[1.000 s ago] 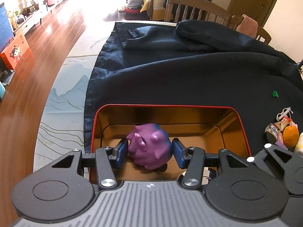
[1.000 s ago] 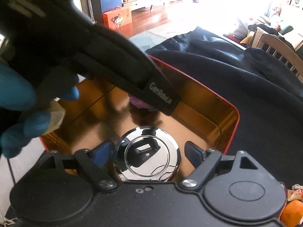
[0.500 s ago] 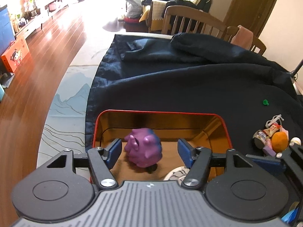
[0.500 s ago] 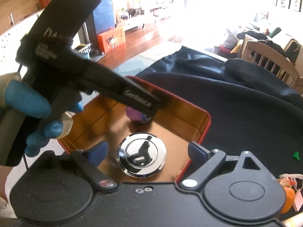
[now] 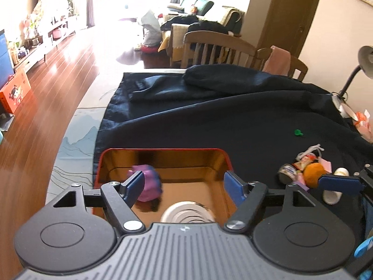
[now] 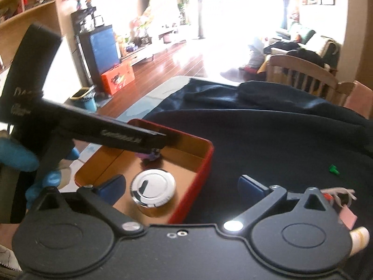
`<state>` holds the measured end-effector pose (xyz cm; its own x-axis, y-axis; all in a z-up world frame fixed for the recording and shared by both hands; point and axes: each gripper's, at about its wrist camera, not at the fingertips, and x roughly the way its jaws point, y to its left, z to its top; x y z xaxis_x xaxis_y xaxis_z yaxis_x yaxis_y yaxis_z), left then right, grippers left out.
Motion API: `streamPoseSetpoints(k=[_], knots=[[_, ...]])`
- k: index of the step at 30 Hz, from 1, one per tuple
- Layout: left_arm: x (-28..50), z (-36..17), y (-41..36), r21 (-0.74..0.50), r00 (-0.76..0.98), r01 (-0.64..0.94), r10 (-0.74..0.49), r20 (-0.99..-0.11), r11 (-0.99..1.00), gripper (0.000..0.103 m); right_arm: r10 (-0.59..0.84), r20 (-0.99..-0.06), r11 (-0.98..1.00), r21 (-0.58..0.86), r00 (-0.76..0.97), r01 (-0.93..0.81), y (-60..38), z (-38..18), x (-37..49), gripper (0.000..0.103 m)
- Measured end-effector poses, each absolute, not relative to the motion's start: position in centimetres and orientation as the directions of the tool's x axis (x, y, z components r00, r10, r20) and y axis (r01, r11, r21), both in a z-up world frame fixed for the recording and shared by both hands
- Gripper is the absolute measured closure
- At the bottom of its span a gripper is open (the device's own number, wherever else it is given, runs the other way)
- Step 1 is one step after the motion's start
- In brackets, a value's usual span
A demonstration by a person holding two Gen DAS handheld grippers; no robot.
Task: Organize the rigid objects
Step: 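Open the left tool to drop the purple toy while the right tool releases the silver tin, then move the right tool to the white bottle while the left tool approaches the lavender block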
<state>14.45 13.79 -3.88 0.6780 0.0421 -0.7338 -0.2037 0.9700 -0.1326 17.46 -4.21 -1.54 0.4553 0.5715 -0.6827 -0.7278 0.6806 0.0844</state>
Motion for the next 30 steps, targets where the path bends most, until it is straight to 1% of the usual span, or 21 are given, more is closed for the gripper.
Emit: streamPoseSetpoints(k=[1, 10, 11, 12, 13, 17, 22, 25, 30], knots=[[14.3, -3.7, 13.2, -0.135, 0.684, -0.196, 0.037, -0.729, 0.971, 0.024, 0.570, -0.679, 0.690, 0.090, 0.462, -0.718, -5.0, -1.4, 17.5, 0.000], [13.8, -3.1, 8.0, -0.139, 0.689, -0.149, 0.002, -0.725, 0.979, 0.023, 0.546, -0.661, 0.746, 0.104, 0.514, -0.658, -11.9, -1.2, 18.3, 0.000], [13.8, -3.0, 7.4, -0.139, 0.691, -0.147, 0.001, -0.723, 0.979, 0.022, 0.543, -0.662, 0.749, 0.103, 0.517, -0.654, -12.6, -1.4, 18.4, 0.000], [13.8, -3.0, 6.7, -0.140, 0.695, -0.145, 0.000, -0.719, 0.980, 0.018, 0.537, -0.662, 0.754, 0.101, 0.522, -0.649, -13.4, -1.6, 18.3, 0.000], [13.7, -3.0, 6.1, -0.143, 0.699, -0.142, -0.003, -0.715, 0.980, 0.018, 0.531, -0.663, 0.761, 0.099, 0.527, -0.641, -14.1, -1.7, 18.4, 0.000], [14.1, -3.0, 3.5, -0.156, 0.708, -0.120, -0.025, -0.706, 0.980, 0.017, 0.512, -0.665, 0.783, 0.103, 0.543, -0.613, -17.3, -2.4, 18.8, 0.000], [15.0, -3.5, 0.6, -0.162, 0.698, -0.124, -0.030, -0.716, 0.979, 0.017, 0.491, -0.671, 0.806, 0.108, 0.555, -0.582, -20.7, -3.0, 19.9, 0.000], [15.7, -3.8, -0.8, -0.165, 0.698, -0.132, -0.026, -0.716, 0.977, 0.017, 0.476, -0.672, 0.820, 0.108, 0.567, -0.562, -22.6, -3.4, 20.9, 0.000], [16.8, -5.0, -3.0, -0.133, 0.682, -0.161, 0.013, -0.731, 0.978, 0.017, 0.436, -0.681, 0.843, 0.079, 0.589, -0.533, -24.9, -4.5, 22.5, 0.000]])
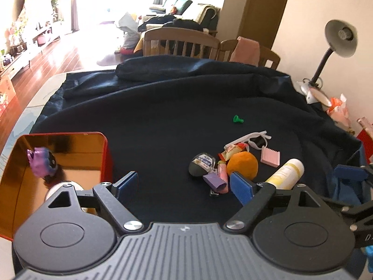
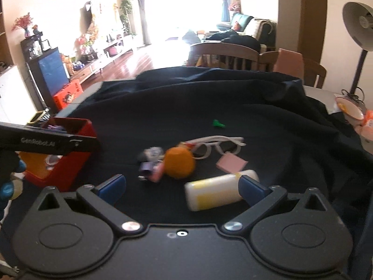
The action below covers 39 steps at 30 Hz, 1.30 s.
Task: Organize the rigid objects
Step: 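Move the right tool to the white bottle while the left tool approaches the lavender block, then grasp the white yellow-banded bottle with the right tool while the left tool grasps the lavender block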
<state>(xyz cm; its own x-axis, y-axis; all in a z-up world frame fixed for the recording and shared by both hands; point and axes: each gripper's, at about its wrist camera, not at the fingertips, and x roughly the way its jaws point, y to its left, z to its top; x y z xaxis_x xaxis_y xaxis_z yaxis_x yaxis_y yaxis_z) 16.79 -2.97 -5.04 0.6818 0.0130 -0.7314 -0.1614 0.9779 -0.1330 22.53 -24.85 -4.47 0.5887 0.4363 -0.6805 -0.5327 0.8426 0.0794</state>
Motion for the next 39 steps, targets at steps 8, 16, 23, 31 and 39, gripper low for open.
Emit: streamPoseSetpoints(k=[8, 16, 23, 31, 39], knots=[[19.0, -7.4, -5.4, -0.119, 0.634, -0.211, 0.043, -0.772, 0.970, 0.017, 0.367, -0.696, 0.879, 0.043, 0.617, -0.474, -26.8, -6.0, 25.5, 0.000], [20.9, -9.4, -6.9, -0.093, 0.597, -0.237, 0.070, -0.799, 0.967, 0.017, 0.331, -0.725, 0.900, 0.050, 0.605, -0.432, -26.9, -8.0, 28.0, 0.000], [22.1, -10.4, -7.5, -0.058, 0.580, -0.234, 0.092, -0.809, 0.970, 0.017, 0.274, -0.764, 0.938, 0.079, 0.584, -0.337, -26.1, -9.7, 29.9, 0.000], [23.4, -11.9, -7.1, -0.049, 0.547, -0.260, 0.105, -0.831, 0.964, 0.017, 0.304, -0.776, 0.924, 0.098, 0.553, -0.370, -24.7, -10.8, 30.6, 0.005], [24.5, -12.5, -7.0, -0.069, 0.538, -0.249, 0.079, -0.839, 0.966, 0.018, 0.291, -0.806, 0.936, 0.130, 0.515, -0.326, -24.7, -11.7, 31.5, 0.010]])
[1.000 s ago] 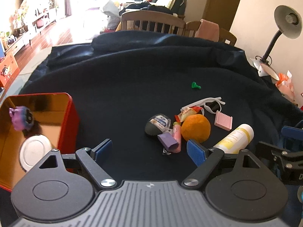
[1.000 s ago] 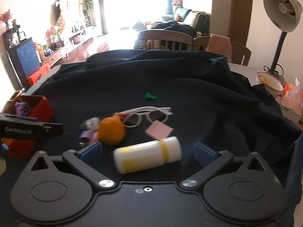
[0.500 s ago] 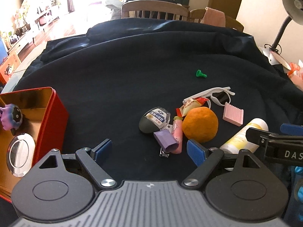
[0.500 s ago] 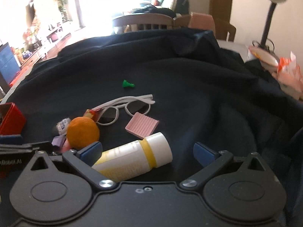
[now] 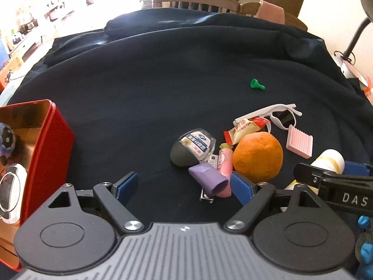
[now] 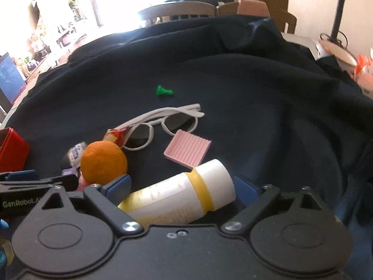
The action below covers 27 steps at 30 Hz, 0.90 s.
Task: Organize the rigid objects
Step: 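Grasp the white yellow-banded bottle with the right tool while the left tool grasps the lavender block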
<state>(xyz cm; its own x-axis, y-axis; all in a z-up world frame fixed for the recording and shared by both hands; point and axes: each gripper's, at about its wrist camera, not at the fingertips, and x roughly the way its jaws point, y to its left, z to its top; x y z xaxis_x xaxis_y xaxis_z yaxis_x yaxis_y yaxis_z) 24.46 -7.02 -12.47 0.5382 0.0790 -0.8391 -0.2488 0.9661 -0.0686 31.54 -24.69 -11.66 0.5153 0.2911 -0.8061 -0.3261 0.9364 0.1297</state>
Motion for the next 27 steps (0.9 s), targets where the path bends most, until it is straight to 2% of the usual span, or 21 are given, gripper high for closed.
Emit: streamPoseSetpoints(k=[3, 4, 8, 10, 12, 16, 19, 21, 25, 27], knots=[[24.5, -12.7, -6.8, -0.089, 0.534, -0.253, 0.062, -0.843, 0.963, 0.019, 0.296, -0.815, 0.936, 0.143, 0.498, -0.323, -25.1, -11.9, 31.5, 0.013], [24.6, -12.8, -6.7, -0.101, 0.532, -0.254, 0.052, -0.845, 0.962, 0.024, 0.301, -0.819, 0.935, 0.153, 0.489, -0.320, -25.2, -12.1, 31.4, 0.015], [24.6, -13.1, -6.6, -0.123, 0.533, -0.246, 0.028, -0.845, 0.961, 0.030, 0.321, -0.827, 0.932, 0.189, 0.461, -0.309, -26.0, -12.5, 31.1, 0.022], [24.6, -13.1, -6.6, -0.134, 0.536, -0.233, 0.012, -0.844, 0.963, 0.040, 0.328, -0.827, 0.931, 0.203, 0.456, -0.302, -26.3, -12.5, 30.8, 0.023], [24.7, -13.2, -6.6, -0.145, 0.534, -0.225, -0.003, -0.846, 0.963, 0.046, 0.335, -0.826, 0.930, 0.213, 0.454, -0.298, -26.5, -12.4, 30.7, 0.026], [24.7, -13.1, -6.6, -0.164, 0.538, -0.215, -0.024, -0.843, 0.963, 0.062, 0.347, -0.822, 0.928, 0.231, 0.452, -0.294, -26.7, -12.3, 30.4, 0.037], [24.7, -13.1, -6.5, -0.183, 0.538, -0.211, -0.042, -0.842, 0.960, 0.068, 0.363, -0.817, 0.923, 0.249, 0.449, -0.292, -27.0, -12.2, 30.4, 0.042], [24.6, -13.0, -6.5, -0.179, 0.538, -0.206, -0.041, -0.842, 0.962, 0.071, 0.367, -0.814, 0.922, 0.255, 0.450, -0.290, -27.1, -12.2, 30.4, 0.043], [24.3, -12.9, -6.5, -0.170, 0.543, -0.195, -0.038, -0.839, 0.966, 0.075, 0.375, -0.805, 0.916, 0.245, 0.460, -0.319, -26.9, -12.0, 30.1, 0.054], [24.1, -12.9, -6.4, -0.167, 0.544, -0.193, -0.037, -0.838, 0.967, 0.075, 0.382, -0.799, 0.910, 0.240, 0.463, -0.337, -26.9, -11.8, 29.7, 0.055]])
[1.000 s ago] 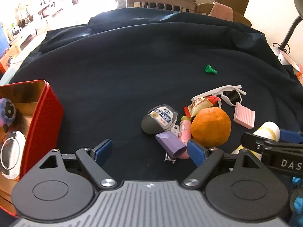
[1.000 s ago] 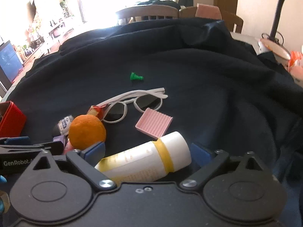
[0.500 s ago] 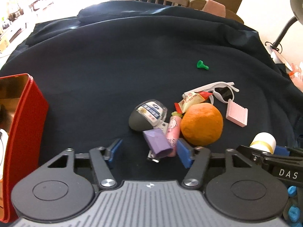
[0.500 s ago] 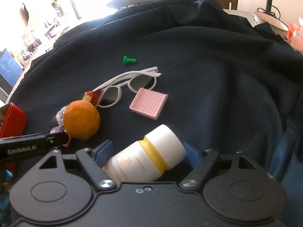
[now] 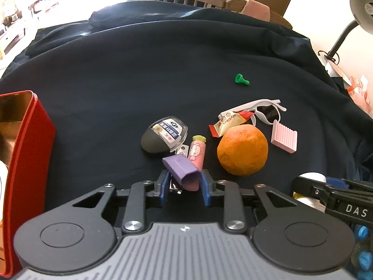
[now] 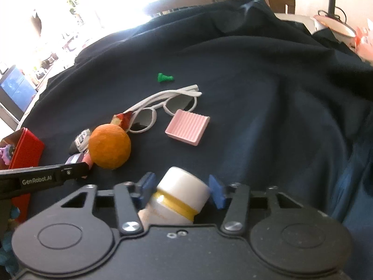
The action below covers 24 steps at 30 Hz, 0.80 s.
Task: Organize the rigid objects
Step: 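Grasp the white yellow-banded bottle with the right tool while the left tool grasps the lavender block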
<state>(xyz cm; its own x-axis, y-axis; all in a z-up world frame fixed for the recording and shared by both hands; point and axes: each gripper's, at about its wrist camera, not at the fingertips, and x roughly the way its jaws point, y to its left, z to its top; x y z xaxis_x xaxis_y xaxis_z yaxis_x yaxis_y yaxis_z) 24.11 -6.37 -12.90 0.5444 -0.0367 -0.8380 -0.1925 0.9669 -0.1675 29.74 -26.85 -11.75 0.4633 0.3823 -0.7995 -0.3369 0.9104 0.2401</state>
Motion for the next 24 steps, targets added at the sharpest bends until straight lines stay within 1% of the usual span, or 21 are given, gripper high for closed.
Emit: streamPoseSetpoints(k=[9, 10, 11, 13, 17, 18, 19, 21, 24], knots=[[23.1, -13.2, -5.6, -0.166, 0.537, -0.182, -0.043, -0.842, 0.969, 0.075, 0.388, -0.811, 0.900, 0.230, 0.438, -0.371, -26.4, -11.7, 29.0, 0.054], [23.1, -13.2, -5.6, -0.164, 0.537, -0.178, -0.044, -0.842, 0.970, 0.075, 0.385, -0.814, 0.899, 0.224, 0.435, -0.376, -26.4, -11.7, 28.9, 0.052], [23.0, -13.2, -5.6, -0.163, 0.537, -0.175, -0.045, -0.843, 0.971, 0.075, 0.385, -0.815, 0.898, 0.220, 0.433, -0.382, -26.4, -11.7, 28.8, 0.046], [22.9, -13.2, -5.5, -0.160, 0.534, -0.172, -0.044, -0.844, 0.972, 0.075, 0.381, -0.813, 0.897, 0.211, 0.440, -0.387, -26.4, -11.5, 28.3, 0.036], [22.6, -13.2, -5.2, -0.168, 0.524, -0.173, -0.053, -0.850, 0.971, 0.073, 0.393, -0.813, 0.888, 0.214, 0.429, -0.408, -26.5, -11.1, 27.4, 0.034], [22.5, -13.2, -5.0, -0.172, 0.520, -0.177, -0.057, -0.852, 0.969, 0.068, 0.391, -0.815, 0.888, 0.211, 0.428, -0.410, -26.5, -11.0, 27.1, 0.033], [22.3, -13.2, -4.8, -0.179, 0.519, -0.179, -0.062, -0.852, 0.967, 0.056, 0.390, -0.817, 0.888, 0.210, 0.425, -0.409, -26.6, -11.0, 27.0, 0.032], [21.7, -12.9, -4.5, -0.181, 0.526, -0.195, -0.053, -0.849, 0.964, 0.042, 0.395, -0.820, 0.887, 0.221, 0.415, -0.406, -26.7, -11.0, 26.7, 0.031], [21.4, -12.4, -4.0, -0.170, 0.546, -0.203, -0.033, -0.837, 0.964, 0.042, 0.403, -0.820, 0.883, 0.232, 0.405, -0.409, -26.6, -11.1, 26.4, 0.031]])
